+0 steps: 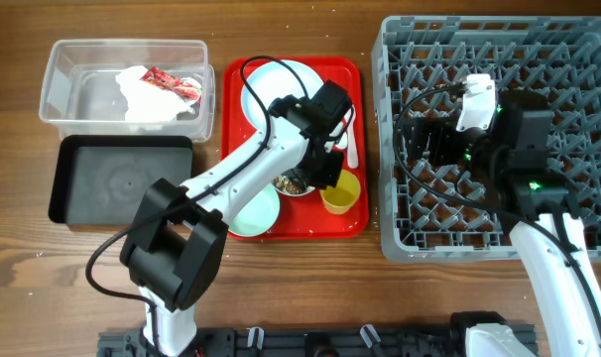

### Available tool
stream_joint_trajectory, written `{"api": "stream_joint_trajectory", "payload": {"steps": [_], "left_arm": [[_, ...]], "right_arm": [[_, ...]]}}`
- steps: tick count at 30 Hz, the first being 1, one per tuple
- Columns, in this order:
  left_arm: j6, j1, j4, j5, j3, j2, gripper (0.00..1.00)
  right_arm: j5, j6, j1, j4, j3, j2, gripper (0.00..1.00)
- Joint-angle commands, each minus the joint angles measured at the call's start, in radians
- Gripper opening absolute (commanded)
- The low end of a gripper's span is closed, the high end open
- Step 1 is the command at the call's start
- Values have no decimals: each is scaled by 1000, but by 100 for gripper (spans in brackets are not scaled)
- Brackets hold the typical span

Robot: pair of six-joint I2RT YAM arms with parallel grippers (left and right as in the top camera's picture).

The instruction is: Sort waste into correct bins and load items into the dishwasher rack

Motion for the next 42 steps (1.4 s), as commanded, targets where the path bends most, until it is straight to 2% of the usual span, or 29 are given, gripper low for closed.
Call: {"api": "stream_joint_trajectory", "payload": {"steps": [1,3,5,7,10,11,12,14,15,17,19,24,28,31,33,34,36,37,38,40,42], "left_arm": [[-2,-2,19,-6,-7,-1,4],[-2,4,21,14,1,-5,4],[-2,66,14,111,44,-42,4],[10,164,16,271,76,-92,4],[10,369,33,622,83,-145,4],[14,432,33,756,83,-145,4],[67,496,33,931,83,-145,4],[102,534,24,1064,83,-145,4],[115,537,6,1088,83,-145,4],[115,532,-27,1089,83,-145,4],[116,518,-32,1118,83,-145,4],[115,488,-32,1159,83,-145,4],[115,478,-32,1159,83,-145,4],[115,477,-32,1159,83,-145,4],[115,477,-32,1158,83,-145,4],[115,477,-32,1158,83,-145,5],[115,477,-31,1154,83,-145,21],[115,477,-23,1153,83,-145,35],[115,477,-3,1115,83,-145,45],[114,477,24,938,83,-145,49],[114,477,33,664,83,-145,54]], "right_arm": [[-17,22,-2,-2,20,6,100],[-26,58,-2,-2,20,6,100],[-104,64,-2,4,20,6,100],[-207,67,-2,17,20,7,100],[-453,69,-2,72,19,34,97],[-547,83,-2,115,19,55,95],[-657,118,-2,199,19,94,94],[-791,170,8,353,19,169,94],[-889,212,26,487,19,224,94],[-1014,308,59,727,19,298,94],[-1030,363,89,881,19,346,96],[-1019,352,135,933,19,386,97],[-1020,401,136,1017,19,386,90],[-1030,438,136,1071,19,386,81],[-1030,443,137,1070,19,386,67],[-1030,453,137,1070,19,386,56],[-1030,460,137,1070,19,386,41],[-1030,482,136,1070,19,386,36],[-1028,528,129,1069,19,386,36],[-1025,562,108,1053,19,386,36],[-975,551,76,959,19,385,36]]}}
